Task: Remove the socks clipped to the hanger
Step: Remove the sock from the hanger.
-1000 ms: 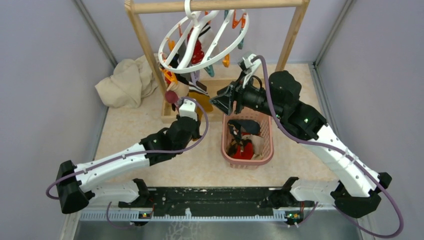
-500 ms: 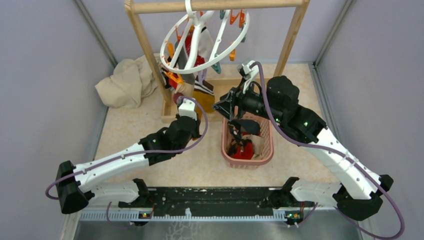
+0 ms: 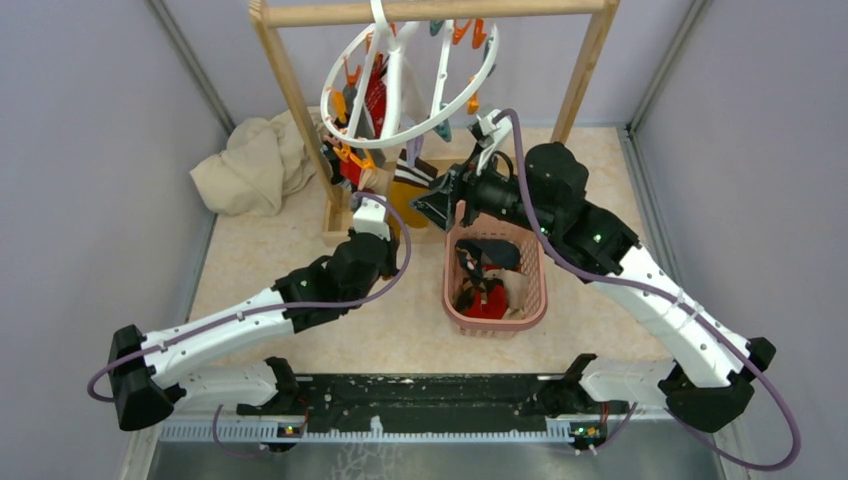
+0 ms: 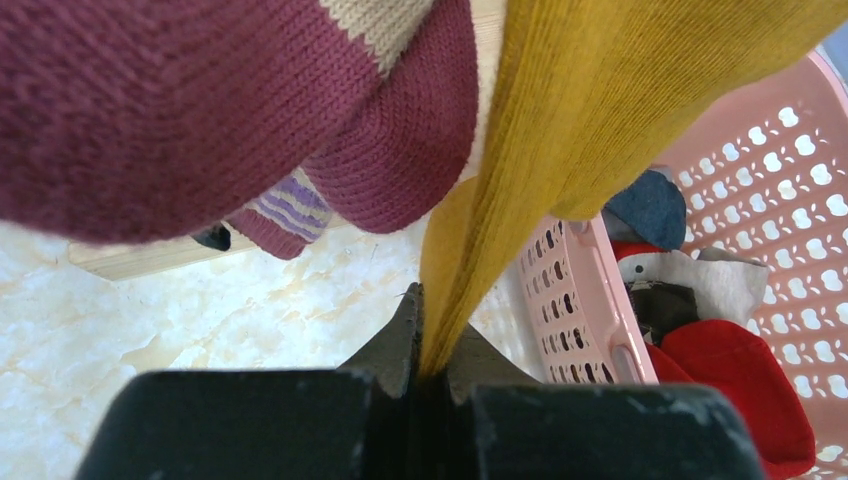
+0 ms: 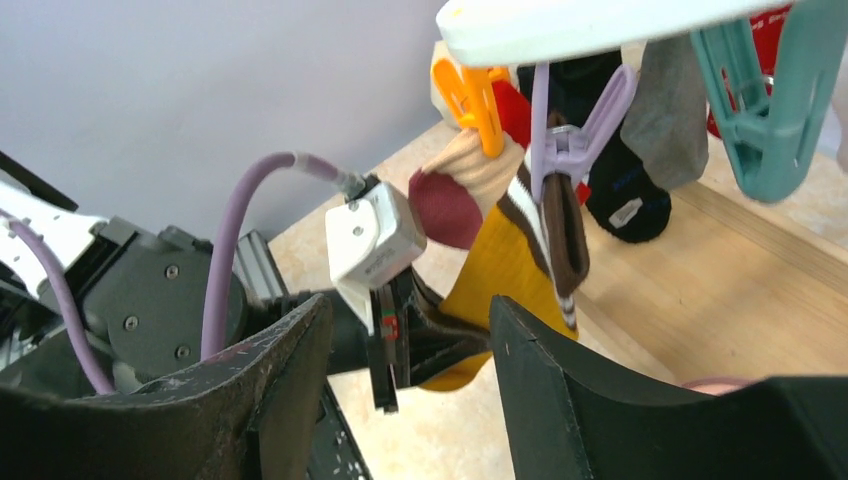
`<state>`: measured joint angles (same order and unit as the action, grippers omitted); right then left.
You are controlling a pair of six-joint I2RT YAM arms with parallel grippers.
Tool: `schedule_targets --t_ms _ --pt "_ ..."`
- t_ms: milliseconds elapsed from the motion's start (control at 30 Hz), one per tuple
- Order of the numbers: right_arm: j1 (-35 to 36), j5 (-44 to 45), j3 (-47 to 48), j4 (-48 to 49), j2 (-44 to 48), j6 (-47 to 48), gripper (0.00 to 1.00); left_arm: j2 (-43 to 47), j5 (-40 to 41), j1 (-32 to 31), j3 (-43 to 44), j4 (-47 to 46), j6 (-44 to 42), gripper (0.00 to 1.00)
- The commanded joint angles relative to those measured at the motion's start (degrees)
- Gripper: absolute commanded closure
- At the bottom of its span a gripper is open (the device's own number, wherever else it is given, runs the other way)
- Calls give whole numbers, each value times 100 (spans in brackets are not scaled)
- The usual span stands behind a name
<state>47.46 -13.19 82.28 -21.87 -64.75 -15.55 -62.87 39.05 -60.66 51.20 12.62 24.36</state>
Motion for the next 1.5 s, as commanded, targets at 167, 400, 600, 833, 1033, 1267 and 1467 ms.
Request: schedule_targets --t_ms 167,400,600,833,1033,1267,1467 --pt "20 578 546 804 -494 222 40 152 94 -57 -83 -38 15 100" --pt "26 1036 404 1288 -645 623 36 164 166 -56 -123 -27 -8 100" --pt "26 1142 248 1561 -536 791 33 134 277 -52 -180 28 34 100" --pt "-23 1015 290 1613 -714 848 33 130 263 -51 -184 37 51 100" --pt "-113 714 209 1922 -855 670 39 161 250 -51 -173 34 43 100" --pt "-123 308 349 2030 -1075 424 43 167 235 -51 -189 38 34 100" --pt "-121 256 314 2036 -1151 286 45 131 194 -54 -189 30 34 100"
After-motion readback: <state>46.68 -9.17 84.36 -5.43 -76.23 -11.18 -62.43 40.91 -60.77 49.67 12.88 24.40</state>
